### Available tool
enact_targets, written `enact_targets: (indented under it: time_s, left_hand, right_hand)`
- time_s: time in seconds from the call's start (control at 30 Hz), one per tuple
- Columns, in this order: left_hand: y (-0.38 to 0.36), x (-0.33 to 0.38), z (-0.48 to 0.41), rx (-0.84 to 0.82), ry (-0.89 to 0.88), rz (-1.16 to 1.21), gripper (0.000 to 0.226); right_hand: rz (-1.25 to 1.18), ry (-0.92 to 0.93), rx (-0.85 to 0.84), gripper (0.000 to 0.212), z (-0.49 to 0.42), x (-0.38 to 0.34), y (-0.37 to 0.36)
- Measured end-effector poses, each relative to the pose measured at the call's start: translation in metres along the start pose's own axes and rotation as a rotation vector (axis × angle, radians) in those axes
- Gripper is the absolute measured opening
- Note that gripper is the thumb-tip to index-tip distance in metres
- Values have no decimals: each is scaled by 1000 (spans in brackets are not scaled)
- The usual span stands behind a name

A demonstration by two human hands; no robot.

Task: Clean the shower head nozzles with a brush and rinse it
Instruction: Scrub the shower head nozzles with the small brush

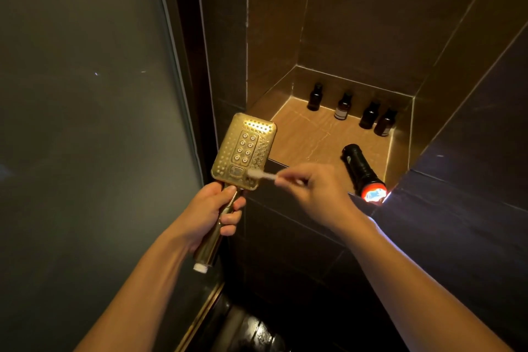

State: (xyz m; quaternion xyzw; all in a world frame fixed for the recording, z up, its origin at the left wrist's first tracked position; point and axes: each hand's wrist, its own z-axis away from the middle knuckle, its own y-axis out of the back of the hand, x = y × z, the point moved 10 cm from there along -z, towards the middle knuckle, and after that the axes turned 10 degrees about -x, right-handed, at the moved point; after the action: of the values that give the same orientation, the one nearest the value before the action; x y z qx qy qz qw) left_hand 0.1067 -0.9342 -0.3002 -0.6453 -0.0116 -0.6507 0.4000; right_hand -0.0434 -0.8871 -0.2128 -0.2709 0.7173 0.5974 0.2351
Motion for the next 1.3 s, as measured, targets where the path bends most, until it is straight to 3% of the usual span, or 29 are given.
enact_targets:
  time_s: [0.1,0.3,0.5,0.67,0.9,1.07,1.23,1.3]
  left_hand:
    - [-5,0,0,-45,18,-19,14]
    - [3,4,-2,-4,16,-66,17]
    - [1,-1,-1,-13,36,-110,15]
    - [5,3,-3,17,18,-135,18]
    - [-1,6,-1,13,13,-157,13]
    - [8,9,0,71,8,-208,17]
    - [8,3,1,55,33,-227,12]
    - [9,2,0,65,39,-232,12]
  right_hand:
    - [-67,-75,200,16,-9,12,36]
    - [57,51,-49,16,1,-6,-15]
    - [-116,-142,191,19,-14,19,33]
    - [23,-22,-91,18,-6,-8,-27]
    - [-103,-137,195,17,-21,2,21]
    - [-6,-92,-43,18,-13,-9,-20]
    - [-115,-190,182,13,-23,10,29]
    - [-138,-207,126,12,-23,10,18]
